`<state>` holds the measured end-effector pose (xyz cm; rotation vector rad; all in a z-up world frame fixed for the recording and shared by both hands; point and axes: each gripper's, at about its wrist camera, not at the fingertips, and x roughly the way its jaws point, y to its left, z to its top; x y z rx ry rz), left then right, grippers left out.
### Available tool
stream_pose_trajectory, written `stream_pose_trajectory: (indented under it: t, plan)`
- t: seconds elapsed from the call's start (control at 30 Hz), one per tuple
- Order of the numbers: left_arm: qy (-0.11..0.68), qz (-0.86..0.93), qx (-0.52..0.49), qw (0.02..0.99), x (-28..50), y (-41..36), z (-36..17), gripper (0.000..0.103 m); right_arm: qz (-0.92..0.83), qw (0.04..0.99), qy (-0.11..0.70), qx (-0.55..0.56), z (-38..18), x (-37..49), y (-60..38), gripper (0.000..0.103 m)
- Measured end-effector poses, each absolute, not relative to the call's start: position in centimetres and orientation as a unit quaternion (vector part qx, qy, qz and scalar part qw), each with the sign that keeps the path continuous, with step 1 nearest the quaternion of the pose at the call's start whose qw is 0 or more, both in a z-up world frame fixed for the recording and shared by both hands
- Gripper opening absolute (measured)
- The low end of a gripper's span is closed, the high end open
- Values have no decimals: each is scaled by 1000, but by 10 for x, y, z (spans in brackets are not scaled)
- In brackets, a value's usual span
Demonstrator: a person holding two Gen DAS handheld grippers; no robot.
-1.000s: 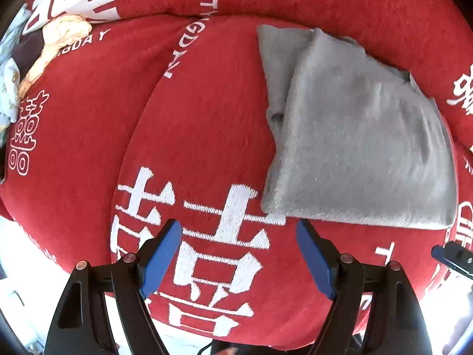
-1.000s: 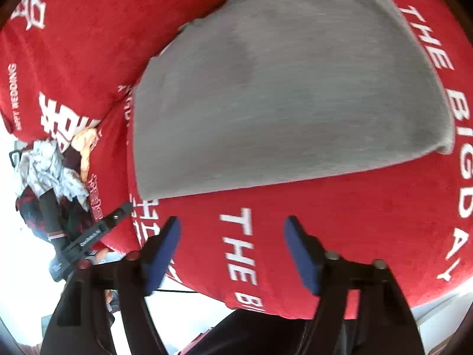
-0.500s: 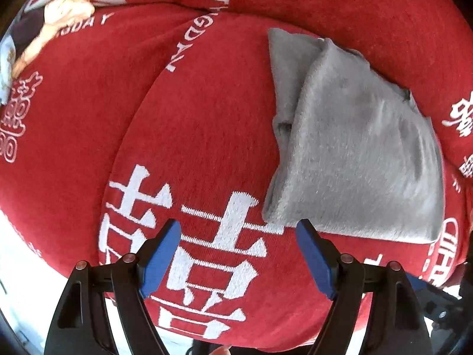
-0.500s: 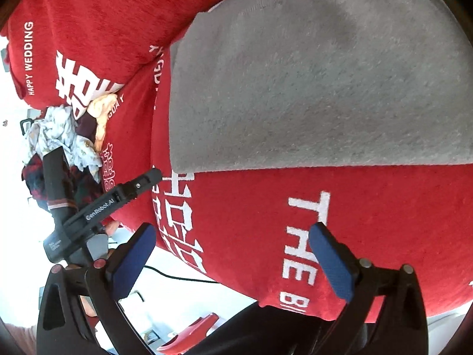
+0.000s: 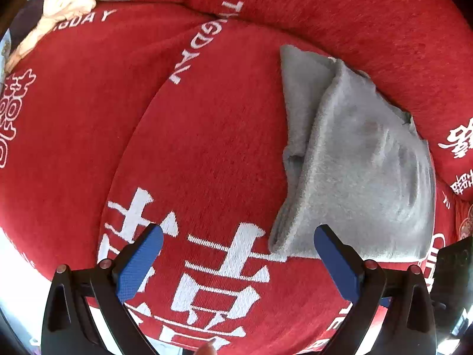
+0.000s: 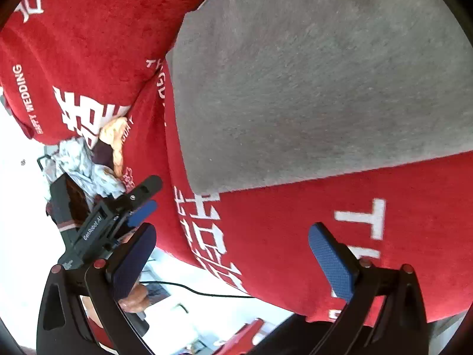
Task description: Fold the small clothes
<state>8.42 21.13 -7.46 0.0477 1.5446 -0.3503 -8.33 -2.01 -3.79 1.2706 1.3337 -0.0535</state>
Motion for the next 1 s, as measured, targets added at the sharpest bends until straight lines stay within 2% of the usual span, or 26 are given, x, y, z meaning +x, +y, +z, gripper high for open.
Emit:
stream_pose_trajectory:
  t: [0.17,0.43,0.57,0.67,0.73,0.77,0.8,0.87,1.0]
  plan:
    - [701,-167,8,694,93,213,-83,102,-23,595,547,589,-49,-79,-19,103]
    - [699,-223,-109,670,118,224,-85,102,-34,565,453,689,-79,-86,-27,103]
    - [699,-248,-115,660,125,217,-90,102,-50,540,392,743,-93,-91,-28,102]
    - [703,-269,-123,646,128,207,-95,102,-52,534,376,756,-94,-81,-25,100]
    - [704,-278,-134,639,130,200,-98,102,-44,528,374,761,-96,-72,-22,86]
    - [705,-284,-142,634,132,197,-100,102,-41,520,378,765,-99,-68,-21,65]
    - [707,-289,-146,629,133,196,-102,102,-43,514,384,766,-102,-66,-21,36]
    - [712,-299,-154,617,137,189,-107,102,-40,503,386,773,-107,-65,-22,12]
    - [723,-336,-172,578,148,168,-119,102,-8,526,360,770,-87,-63,-32,10]
